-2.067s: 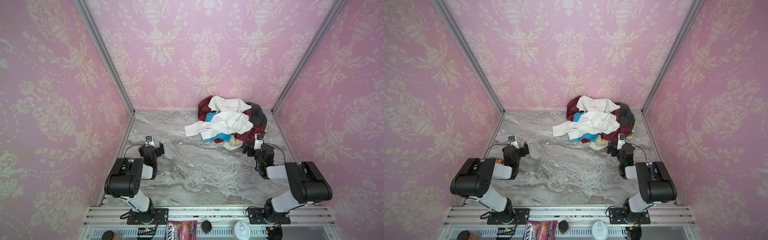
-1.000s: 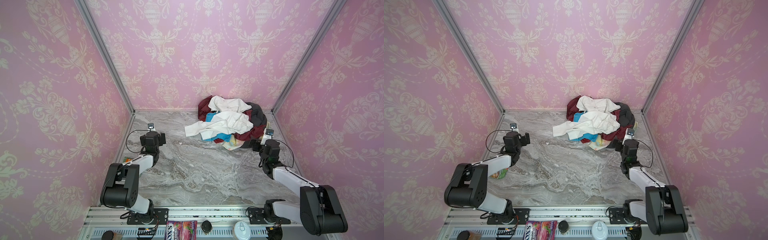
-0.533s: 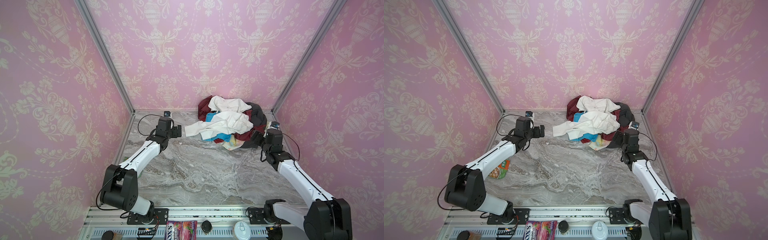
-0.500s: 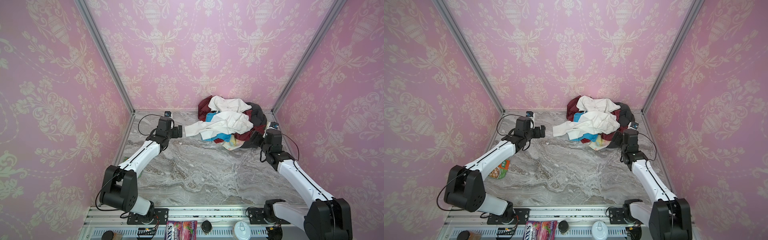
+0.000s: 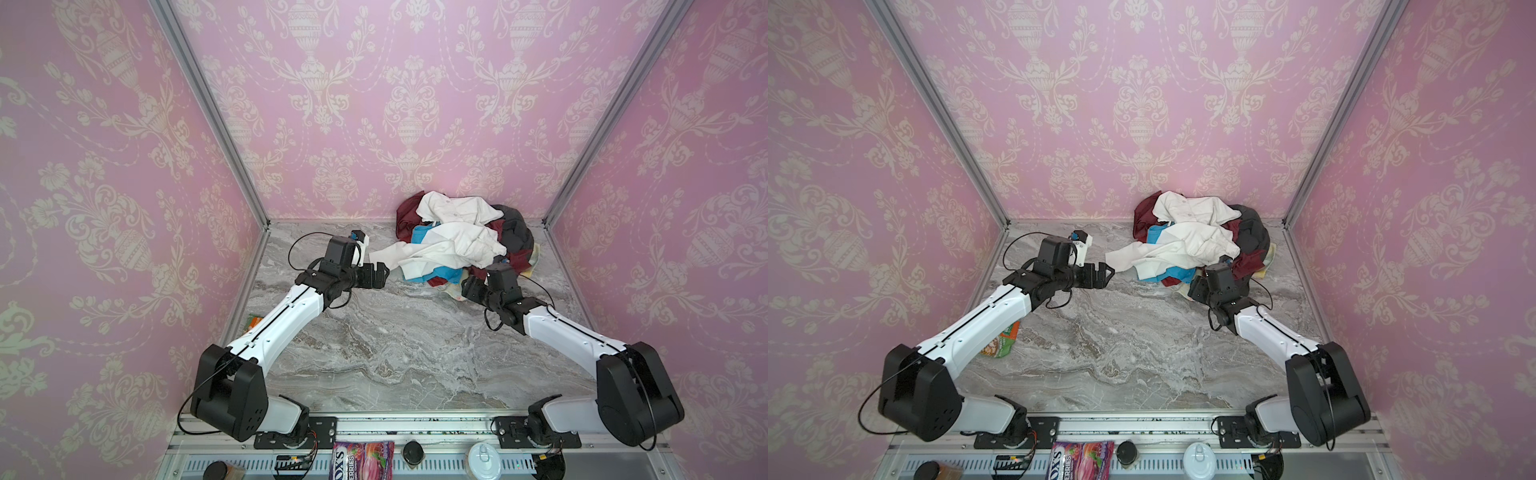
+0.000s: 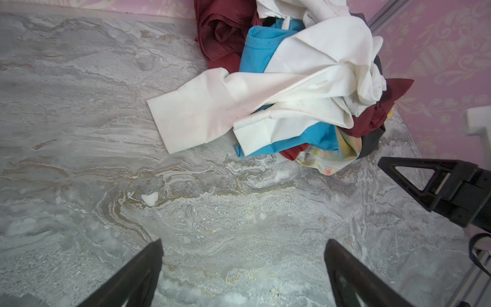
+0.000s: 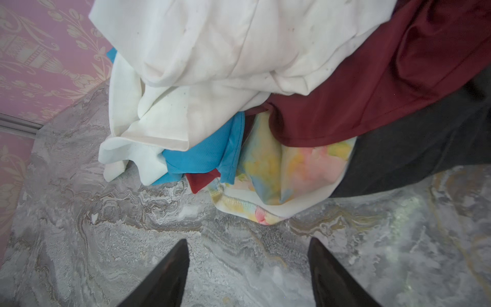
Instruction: Pick out a specific cloth from the pile
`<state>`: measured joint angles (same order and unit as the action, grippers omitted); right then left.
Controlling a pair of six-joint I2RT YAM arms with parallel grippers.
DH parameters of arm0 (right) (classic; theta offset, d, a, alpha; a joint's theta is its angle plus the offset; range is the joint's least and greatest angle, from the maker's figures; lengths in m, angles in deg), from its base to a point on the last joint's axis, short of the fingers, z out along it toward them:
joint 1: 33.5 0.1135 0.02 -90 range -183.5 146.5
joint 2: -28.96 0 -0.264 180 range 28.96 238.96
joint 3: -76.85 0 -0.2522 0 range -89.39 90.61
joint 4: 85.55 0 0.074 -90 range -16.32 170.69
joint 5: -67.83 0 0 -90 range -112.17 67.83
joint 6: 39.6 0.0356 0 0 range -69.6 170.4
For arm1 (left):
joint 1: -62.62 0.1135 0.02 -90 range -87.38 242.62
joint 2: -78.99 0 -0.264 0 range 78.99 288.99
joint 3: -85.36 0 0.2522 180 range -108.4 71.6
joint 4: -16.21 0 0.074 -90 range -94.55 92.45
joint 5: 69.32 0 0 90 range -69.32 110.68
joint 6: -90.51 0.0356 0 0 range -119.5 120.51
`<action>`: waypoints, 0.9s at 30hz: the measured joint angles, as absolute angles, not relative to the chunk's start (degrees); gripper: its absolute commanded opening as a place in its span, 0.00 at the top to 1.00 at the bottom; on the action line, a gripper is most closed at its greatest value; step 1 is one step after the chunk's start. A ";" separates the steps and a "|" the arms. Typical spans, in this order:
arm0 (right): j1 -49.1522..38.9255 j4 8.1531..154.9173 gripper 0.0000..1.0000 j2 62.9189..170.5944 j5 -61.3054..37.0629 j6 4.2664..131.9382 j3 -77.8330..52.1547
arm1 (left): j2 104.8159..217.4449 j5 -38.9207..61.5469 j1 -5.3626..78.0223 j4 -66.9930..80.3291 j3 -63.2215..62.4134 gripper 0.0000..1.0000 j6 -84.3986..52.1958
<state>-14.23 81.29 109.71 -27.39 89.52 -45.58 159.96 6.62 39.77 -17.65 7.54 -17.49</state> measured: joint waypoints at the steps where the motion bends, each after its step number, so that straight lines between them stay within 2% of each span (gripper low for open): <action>1: -13.57 81.55 0.32 110.71 -27.41 89.95 -45.16 | 159.96 5.92 39.37 -18.28 7.30 0.03 -17.60; 12: -12.46 83.41 0.50 119.10 -28.06 92.64 -38.89 | 160.04 3.41 36.10 -22.98 2.34 0.03 -16.79; 27: -12.83 82.75 0.63 127.85 -30.51 92.01 -32.31 | 160.13 4.04 34.68 -23.40 3.65 0.02 -13.84</action>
<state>-12.83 82.75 127.85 -30.51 92.01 -32.31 160.13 4.04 34.68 -23.40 3.65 -13.84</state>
